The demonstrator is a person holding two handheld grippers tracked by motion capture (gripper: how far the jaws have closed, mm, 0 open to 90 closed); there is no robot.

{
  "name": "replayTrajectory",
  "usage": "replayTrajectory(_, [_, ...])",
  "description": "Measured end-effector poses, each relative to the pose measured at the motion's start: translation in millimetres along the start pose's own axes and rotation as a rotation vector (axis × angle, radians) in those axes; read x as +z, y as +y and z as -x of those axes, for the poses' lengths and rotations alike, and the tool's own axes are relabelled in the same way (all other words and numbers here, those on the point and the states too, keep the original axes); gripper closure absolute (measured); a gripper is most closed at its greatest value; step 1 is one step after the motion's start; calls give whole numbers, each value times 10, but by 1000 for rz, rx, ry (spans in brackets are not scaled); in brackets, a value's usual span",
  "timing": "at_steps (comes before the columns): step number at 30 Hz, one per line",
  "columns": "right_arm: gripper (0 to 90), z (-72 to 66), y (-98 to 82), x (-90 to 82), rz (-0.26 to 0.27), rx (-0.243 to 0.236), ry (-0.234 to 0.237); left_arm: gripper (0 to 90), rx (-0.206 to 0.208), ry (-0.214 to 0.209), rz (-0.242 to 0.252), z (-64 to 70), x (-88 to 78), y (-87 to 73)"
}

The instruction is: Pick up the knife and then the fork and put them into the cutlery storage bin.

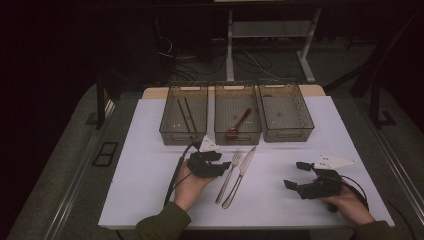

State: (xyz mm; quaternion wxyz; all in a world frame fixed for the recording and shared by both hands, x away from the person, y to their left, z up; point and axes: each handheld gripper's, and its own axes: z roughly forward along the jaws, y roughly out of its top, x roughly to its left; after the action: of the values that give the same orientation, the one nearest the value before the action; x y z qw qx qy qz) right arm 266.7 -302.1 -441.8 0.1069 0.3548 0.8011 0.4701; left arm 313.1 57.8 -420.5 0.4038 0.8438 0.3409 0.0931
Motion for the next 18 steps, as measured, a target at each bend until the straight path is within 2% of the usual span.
replayTrajectory(4, [131,5,-7,-7,0,10,-4,599,-12,-30,-33,54,114,-65])
replayTrajectory(7, [131,5,-6,-14,2,5,-3,632,-11,-38,-63,94,181,-95])
replayTrajectory(10, [131,8,-12,-20,1,9,-7,658,-1,-22,-83,117,224,-118])
replayTrajectory(12, [132,12,-6,-28,2,23,-10,685,-1,-31,-100,118,244,-137])
replayTrajectory(14, [134,18,1,-37,5,38,-16,704,11,-13,-96,147,252,-155])
replayTrajectory(15, [134,20,7,-41,7,47,-16,715,33,0,-100,157,253,-153])
replayTrajectory(18, [133,27,26,-49,10,60,-11,769,42,2,-100,154,257,-156])
